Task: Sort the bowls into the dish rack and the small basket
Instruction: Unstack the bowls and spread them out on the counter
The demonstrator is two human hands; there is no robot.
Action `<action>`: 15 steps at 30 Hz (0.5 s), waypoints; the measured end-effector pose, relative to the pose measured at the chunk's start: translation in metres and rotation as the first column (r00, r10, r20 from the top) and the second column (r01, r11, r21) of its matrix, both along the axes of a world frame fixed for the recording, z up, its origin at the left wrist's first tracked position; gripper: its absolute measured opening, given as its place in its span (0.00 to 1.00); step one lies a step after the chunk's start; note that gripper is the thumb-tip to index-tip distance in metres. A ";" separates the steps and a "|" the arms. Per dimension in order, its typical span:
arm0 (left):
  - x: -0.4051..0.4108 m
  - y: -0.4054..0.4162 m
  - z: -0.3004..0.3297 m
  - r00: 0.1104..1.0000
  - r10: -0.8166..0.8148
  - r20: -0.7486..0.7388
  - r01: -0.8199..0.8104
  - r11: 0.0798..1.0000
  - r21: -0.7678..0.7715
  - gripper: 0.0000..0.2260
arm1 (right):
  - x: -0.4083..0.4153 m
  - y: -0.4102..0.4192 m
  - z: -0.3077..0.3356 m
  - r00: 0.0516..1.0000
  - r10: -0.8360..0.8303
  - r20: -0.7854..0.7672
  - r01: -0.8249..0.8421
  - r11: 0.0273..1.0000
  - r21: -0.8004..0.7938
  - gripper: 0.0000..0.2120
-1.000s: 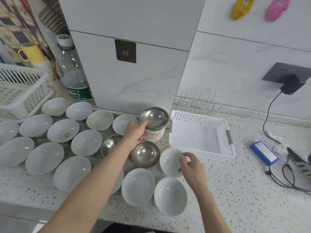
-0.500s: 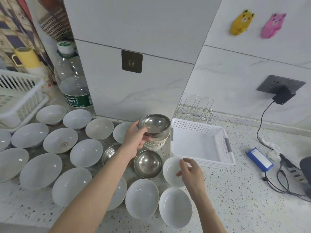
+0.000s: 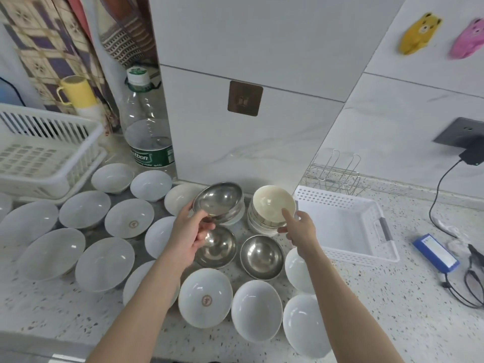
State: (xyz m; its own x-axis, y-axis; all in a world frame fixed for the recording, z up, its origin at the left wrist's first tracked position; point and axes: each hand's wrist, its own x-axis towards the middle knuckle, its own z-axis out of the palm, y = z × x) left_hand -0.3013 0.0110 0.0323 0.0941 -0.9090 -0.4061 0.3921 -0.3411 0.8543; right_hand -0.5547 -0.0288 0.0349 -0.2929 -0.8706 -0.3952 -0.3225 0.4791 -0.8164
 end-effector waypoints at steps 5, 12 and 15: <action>0.021 0.006 -0.009 0.999 0.010 -0.032 -0.008 0.999 0.042 0.12 | 0.007 -0.006 -0.001 0.998 0.010 -0.068 -0.011 1.000 -0.019 0.26; 0.026 0.004 -0.008 0.998 -0.031 -0.063 0.035 0.997 0.066 0.12 | 0.009 -0.004 0.007 0.996 -0.010 -0.088 0.004 0.998 -0.065 0.24; 0.024 0.005 -0.007 0.996 -0.064 -0.061 0.068 0.995 0.066 0.12 | 0.004 0.008 0.011 0.996 -0.089 0.002 0.088 0.992 -0.085 0.24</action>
